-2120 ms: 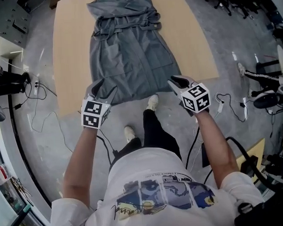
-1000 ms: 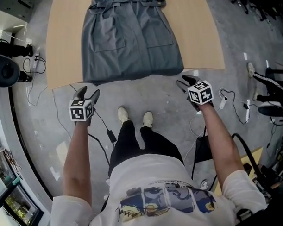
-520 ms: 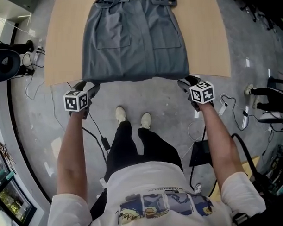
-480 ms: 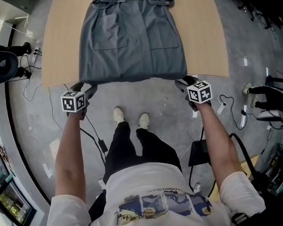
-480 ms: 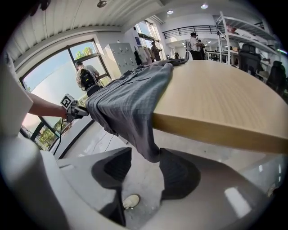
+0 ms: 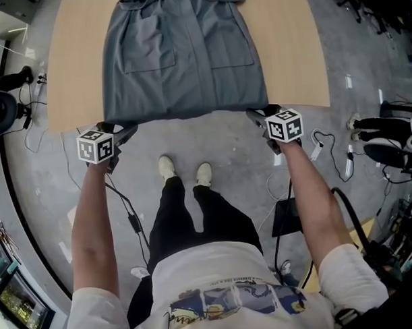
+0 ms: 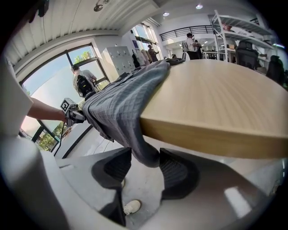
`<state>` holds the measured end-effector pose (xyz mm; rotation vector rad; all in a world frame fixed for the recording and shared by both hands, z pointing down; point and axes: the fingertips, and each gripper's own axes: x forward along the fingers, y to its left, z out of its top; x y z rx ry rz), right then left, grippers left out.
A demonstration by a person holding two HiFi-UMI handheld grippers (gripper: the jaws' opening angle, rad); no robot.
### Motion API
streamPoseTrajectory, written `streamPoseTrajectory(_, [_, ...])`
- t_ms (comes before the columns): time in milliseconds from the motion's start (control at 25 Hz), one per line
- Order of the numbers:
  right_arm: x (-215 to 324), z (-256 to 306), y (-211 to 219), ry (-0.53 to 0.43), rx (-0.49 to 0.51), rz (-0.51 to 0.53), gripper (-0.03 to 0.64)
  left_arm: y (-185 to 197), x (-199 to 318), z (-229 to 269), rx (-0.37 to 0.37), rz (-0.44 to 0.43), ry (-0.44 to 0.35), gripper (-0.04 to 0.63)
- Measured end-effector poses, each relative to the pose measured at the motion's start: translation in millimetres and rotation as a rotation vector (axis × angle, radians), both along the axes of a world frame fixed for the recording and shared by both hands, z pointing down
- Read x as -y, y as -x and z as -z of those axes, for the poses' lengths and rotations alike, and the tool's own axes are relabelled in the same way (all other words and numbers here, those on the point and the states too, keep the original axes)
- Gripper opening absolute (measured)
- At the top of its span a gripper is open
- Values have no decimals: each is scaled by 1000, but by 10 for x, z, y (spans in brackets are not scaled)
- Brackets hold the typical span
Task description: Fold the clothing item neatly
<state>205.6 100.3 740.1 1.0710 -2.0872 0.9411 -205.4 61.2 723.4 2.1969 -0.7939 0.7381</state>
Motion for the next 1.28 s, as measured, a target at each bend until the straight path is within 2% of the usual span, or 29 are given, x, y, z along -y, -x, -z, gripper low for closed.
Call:
streamPoseTrajectory(200, [3, -27, -27, -12, -11, -18, 196, 41, 88, 40, -23, 33, -25, 347])
streamPoseTrajectory(320, [-10, 22, 51, -18, 26, 7, 196, 16, 75, 74, -32, 12, -35, 347])
streamPoseTrajectory(360, [-17, 36, 86, -16, 40, 18, 195, 8, 73, 87, -40, 10, -38, 325])
streamPoseTrajectory(440, [-22, 60, 126, -16, 56, 24, 184, -13, 70, 125, -63, 14, -39, 228])
streamPoseTrajectory(480, [-23, 77, 139, -19, 63, 20, 155, -34, 62, 151, -80, 13, -37, 187])
streamPoseTrajectory(600, [-71, 133, 200, -12, 87, 16, 15, -111, 12, 259, -137, 2, -30, 58])
streamPoseTrajectory(640, [-95, 151, 228, -7, 96, 18, 9, -124, -3, 299, -151, 3, -32, 27])
streamPoseTrajectory(960, [-333, 427, 430, -3, 200, 2, 8, -196, -278, 610, -274, -22, 16, 17])
streamPoseTrajectory(1280, [-689, 833, 604, -68, 281, 15, 8, -184, -641, 1038, -332, -102, -39, 15])
